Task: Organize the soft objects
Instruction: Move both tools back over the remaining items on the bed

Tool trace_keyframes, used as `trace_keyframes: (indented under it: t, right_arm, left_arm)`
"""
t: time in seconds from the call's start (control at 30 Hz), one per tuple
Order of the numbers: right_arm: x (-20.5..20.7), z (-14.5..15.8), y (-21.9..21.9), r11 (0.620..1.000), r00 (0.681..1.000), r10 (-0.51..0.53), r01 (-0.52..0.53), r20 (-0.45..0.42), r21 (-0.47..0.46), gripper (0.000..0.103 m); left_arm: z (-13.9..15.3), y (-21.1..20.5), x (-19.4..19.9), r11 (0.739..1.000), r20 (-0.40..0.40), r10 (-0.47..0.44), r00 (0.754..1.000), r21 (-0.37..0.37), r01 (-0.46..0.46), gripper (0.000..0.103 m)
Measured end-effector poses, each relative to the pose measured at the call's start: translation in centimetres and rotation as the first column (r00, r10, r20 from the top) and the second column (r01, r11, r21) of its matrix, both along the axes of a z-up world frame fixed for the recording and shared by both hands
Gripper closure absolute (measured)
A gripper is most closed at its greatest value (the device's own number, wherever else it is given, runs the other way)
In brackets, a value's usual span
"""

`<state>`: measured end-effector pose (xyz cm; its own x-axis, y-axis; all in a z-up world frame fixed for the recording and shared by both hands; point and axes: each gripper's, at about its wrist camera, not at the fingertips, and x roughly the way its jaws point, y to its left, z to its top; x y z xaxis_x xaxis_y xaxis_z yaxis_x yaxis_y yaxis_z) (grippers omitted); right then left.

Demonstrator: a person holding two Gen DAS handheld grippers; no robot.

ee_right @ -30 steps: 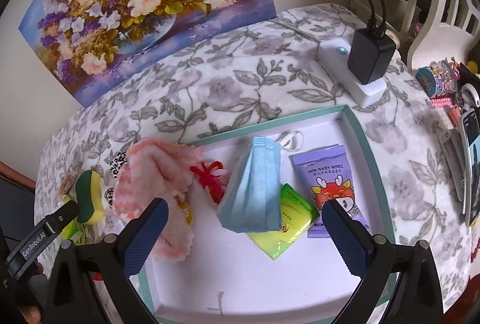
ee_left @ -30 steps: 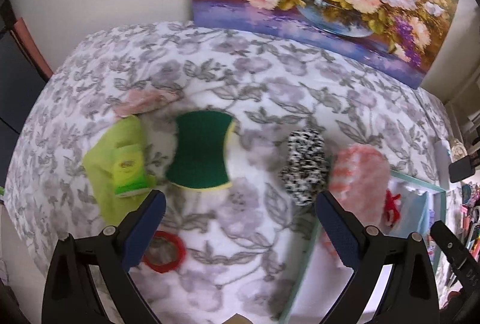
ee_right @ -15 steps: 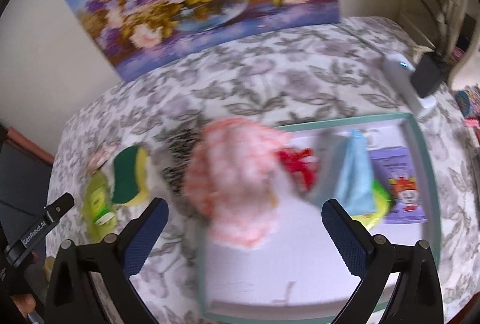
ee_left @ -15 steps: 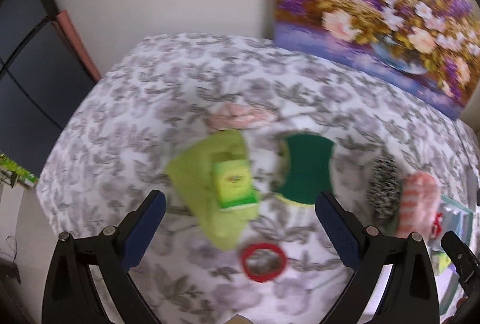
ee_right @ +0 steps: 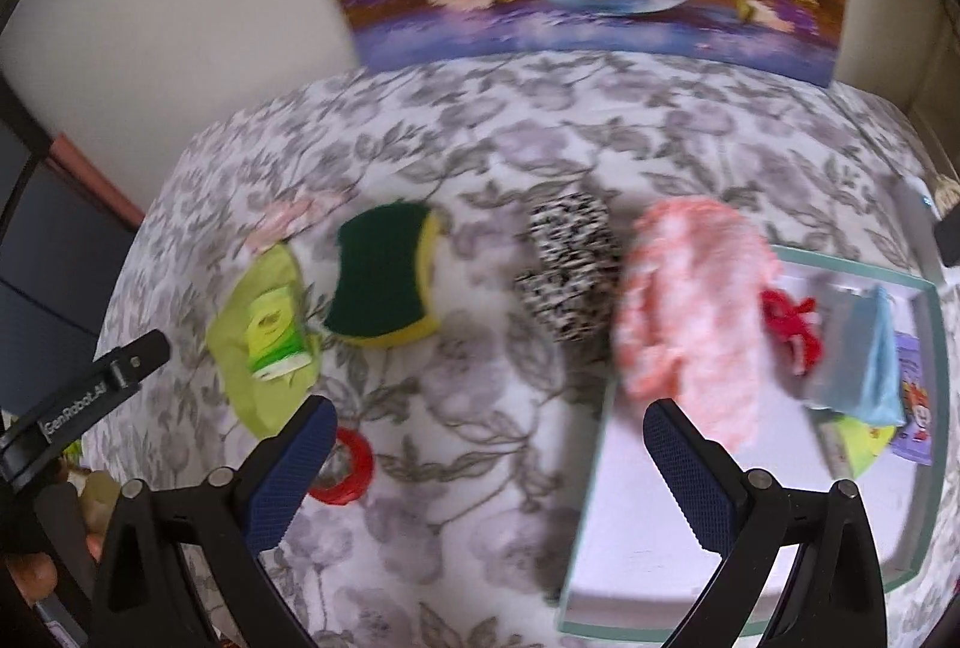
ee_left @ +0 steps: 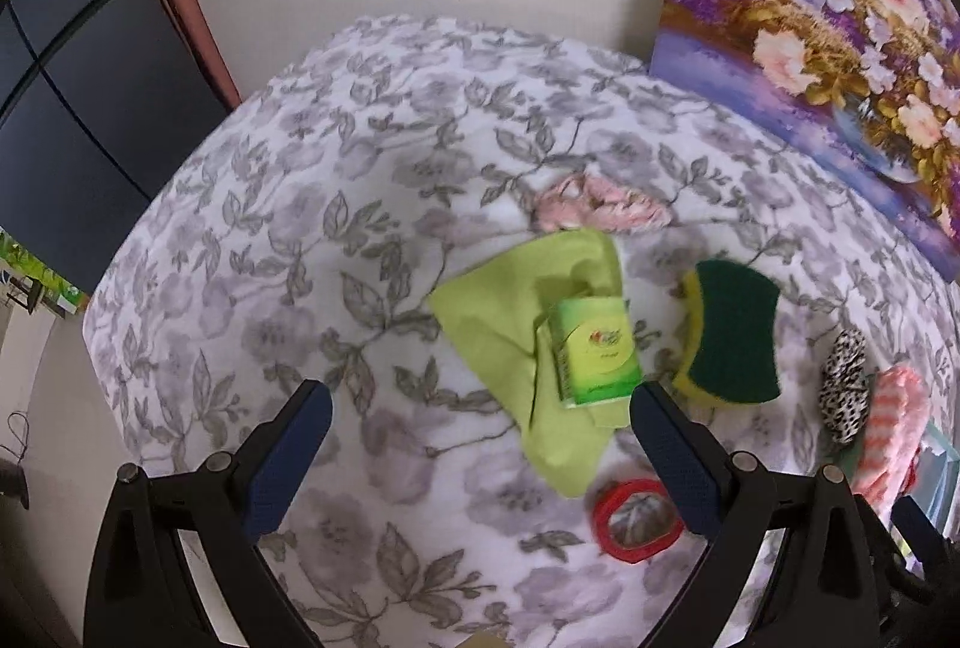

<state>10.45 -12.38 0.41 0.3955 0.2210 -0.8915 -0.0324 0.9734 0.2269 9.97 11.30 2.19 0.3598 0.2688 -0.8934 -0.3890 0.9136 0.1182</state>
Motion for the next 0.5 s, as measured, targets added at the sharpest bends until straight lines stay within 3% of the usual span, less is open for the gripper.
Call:
trace_keyframes:
  t: [0.17, 0.5]
  right_arm:
    - [0.1, -1.5, 2.3, 0.999, 0.998, 0.042, -0.043, -0.037, -0.005, 0.000]
    - [0.1, -5.0, 5.5, 0.993, 0.987, 0.111, -0.113, -0.116, -0.012, 0.000]
  left_arm:
    - [-1.9, 0.5, 0.1, 0.999, -0.042, -0.007, 0.999, -0.031, 0.006, 0.003]
    - [-5.7, 2.4, 0.1, 0.994, -0.126, 0.054, 0.991, -0.082, -0.065, 0.003]
